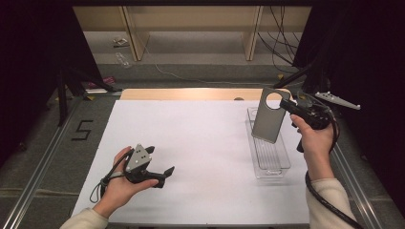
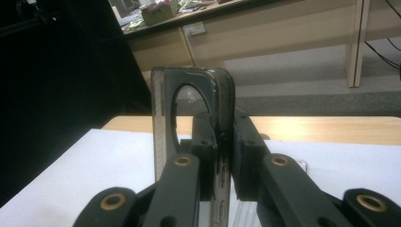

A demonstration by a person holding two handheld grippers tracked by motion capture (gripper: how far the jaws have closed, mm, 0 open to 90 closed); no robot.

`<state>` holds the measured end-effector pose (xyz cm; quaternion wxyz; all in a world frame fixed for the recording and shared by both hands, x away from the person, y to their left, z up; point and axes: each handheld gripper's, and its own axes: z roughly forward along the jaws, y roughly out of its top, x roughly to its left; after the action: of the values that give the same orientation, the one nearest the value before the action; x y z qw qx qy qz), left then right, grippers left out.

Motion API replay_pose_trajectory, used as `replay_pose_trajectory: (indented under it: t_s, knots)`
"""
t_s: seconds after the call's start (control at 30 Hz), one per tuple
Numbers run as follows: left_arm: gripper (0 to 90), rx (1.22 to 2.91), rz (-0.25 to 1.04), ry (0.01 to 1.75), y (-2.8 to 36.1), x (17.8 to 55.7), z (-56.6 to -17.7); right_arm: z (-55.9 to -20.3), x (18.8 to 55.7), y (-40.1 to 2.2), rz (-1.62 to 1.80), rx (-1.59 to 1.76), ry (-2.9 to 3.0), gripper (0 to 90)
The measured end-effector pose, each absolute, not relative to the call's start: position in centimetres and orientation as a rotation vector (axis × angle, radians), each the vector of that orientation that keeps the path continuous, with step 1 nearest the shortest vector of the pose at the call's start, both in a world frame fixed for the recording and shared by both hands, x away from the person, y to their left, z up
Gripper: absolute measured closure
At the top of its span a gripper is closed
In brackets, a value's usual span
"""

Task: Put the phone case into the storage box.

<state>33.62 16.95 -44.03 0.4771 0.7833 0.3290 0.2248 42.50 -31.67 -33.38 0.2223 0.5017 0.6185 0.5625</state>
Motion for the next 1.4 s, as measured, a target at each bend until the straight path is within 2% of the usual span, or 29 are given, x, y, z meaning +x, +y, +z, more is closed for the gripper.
replay_pose_trajectory:
  t_s: [1.4]
  knots:
    - [3.7,1.911,0.549,0.804,16.91,33.63,-44.02,-33.73,43.03,-32.18,1.479,1.377,1.682,82.2]
